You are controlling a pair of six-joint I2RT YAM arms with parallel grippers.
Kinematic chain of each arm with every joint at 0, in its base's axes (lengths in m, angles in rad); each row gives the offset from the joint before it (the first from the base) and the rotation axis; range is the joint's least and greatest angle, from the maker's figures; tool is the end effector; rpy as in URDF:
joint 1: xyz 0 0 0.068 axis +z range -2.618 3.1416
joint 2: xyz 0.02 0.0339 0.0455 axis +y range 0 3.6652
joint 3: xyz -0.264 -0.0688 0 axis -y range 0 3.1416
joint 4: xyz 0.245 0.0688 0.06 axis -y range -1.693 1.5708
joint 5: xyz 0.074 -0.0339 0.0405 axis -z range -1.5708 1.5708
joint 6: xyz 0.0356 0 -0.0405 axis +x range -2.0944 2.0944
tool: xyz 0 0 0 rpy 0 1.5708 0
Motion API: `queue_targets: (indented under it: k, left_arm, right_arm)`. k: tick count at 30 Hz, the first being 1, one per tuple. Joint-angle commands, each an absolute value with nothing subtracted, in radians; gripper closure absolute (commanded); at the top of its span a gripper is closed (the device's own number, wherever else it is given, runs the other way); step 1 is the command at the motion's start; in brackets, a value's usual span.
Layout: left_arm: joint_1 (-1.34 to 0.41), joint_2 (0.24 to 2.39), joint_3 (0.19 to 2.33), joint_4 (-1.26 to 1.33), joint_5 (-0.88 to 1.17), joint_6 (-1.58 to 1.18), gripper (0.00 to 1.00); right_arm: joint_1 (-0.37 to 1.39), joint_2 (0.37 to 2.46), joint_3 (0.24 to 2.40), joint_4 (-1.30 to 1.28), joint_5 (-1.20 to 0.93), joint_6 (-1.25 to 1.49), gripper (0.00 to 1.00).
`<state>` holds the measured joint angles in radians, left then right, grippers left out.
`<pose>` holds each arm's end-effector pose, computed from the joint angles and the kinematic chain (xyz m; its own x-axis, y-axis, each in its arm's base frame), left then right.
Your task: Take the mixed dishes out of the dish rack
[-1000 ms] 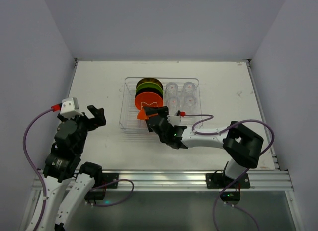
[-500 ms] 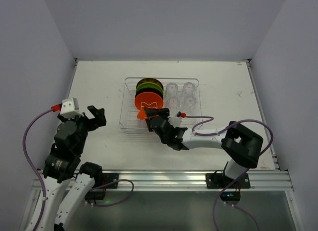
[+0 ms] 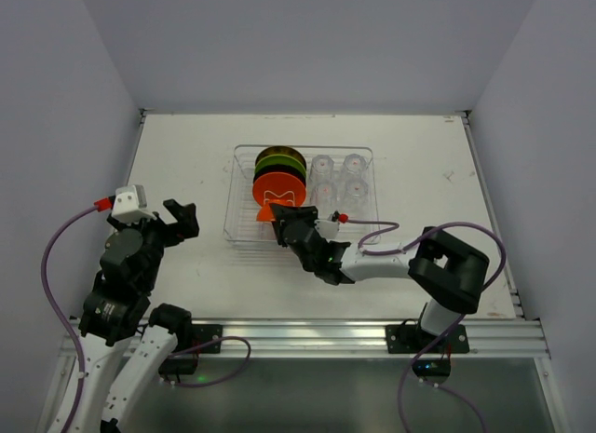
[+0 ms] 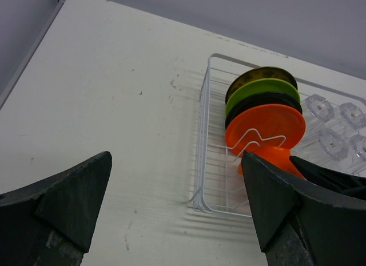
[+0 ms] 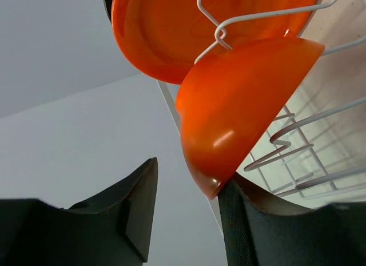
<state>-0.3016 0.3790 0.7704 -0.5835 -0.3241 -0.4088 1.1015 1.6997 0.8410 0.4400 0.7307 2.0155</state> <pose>0.0837 -0.0142 0.3395 -0.1606 -0.3447 -0.9249 -0.0880 0.9383 -0.3344 0.1801 0.3026 0.1882 -0.2716 0.9510 0.1481 0.3331 -0.0515 0.9415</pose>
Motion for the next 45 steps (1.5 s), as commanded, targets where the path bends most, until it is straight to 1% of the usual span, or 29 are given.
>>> queue_targets:
  k: [1,5,6,9,17,22,23,26,31,32,34,39,40,41,43,45]
  left_arm:
    - [-0.308,0.371,0.765,-0.541,-0.322,-0.403,0.0]
    - [-0.308,0.373,0.765,-0.541,-0.324,-0.405,0.0]
    - [-0.308,0.373,0.765,-0.541,-0.324,-0.405,0.0]
    - [-0.308,0.376,0.765,-0.541,-0.322,-0.403,0.0]
    - [-0.31,0.377,0.765,-0.54,-0.319,-0.403,0.0]
    - [-0.31,0.374,0.765,-0.54,-0.322,-0.403,0.0]
    - [-0.31,0.374,0.765,-0.54,-0.322,-0.403,0.0]
    - [-0.31,0.374,0.765,-0.54,-0.322,-0.403,0.0]
    - [-0.31,0.373,0.765,-0.541,-0.325,-0.405,0.0]
    - [-0.31,0.371,0.765,-0.543,-0.325,-0.405,0.0]
    - [-0.31,0.371,0.765,-0.541,-0.327,-0.406,0.0]
    - [-0.308,0.37,0.765,-0.543,-0.33,-0.407,0.0]
    - [-0.31,0.37,0.765,-0.543,-0.33,-0.407,0.0]
    - [-0.31,0.371,0.765,-0.542,-0.33,-0.407,0.0]
    - [-0.31,0.371,0.765,-0.543,-0.331,-0.407,0.0]
    - [-0.31,0.371,0.765,-0.545,-0.333,-0.408,0.0]
  right_arm:
    - [1.091,1.726,0.811,0.46,0.804,1.997,0.53]
    - [1.091,1.729,0.799,0.523,0.801,1.956,0.53]
    - [1.091,1.73,0.793,0.584,0.799,1.913,0.56]
    - [1.091,1.738,0.778,0.65,0.801,1.856,0.56]
    - [1.091,1.736,0.775,0.649,0.804,1.841,0.63]
    - [1.091,1.736,0.769,0.65,0.802,1.841,0.65]
    - [1.091,1.735,0.767,0.656,0.801,1.842,0.69]
    - [1.091,1.741,0.756,0.698,0.793,1.829,0.73]
    - [1.091,1.727,0.738,0.793,0.785,1.773,0.74]
    - [1.091,1.724,0.733,0.83,0.781,1.751,0.76]
    - [1.091,1.718,0.726,0.857,0.778,1.729,0.82]
    - [1.091,1.727,0.703,0.986,0.767,1.671,0.88]
    - [1.091,1.732,0.703,1.0,0.762,1.667,0.94]
    - [1.091,1.739,0.706,1.032,0.756,1.649,0.98]
    - [1.089,1.749,0.712,1.066,0.736,1.626,1.0]
    - [1.089,1.764,0.719,1.141,0.718,1.577,1.0]
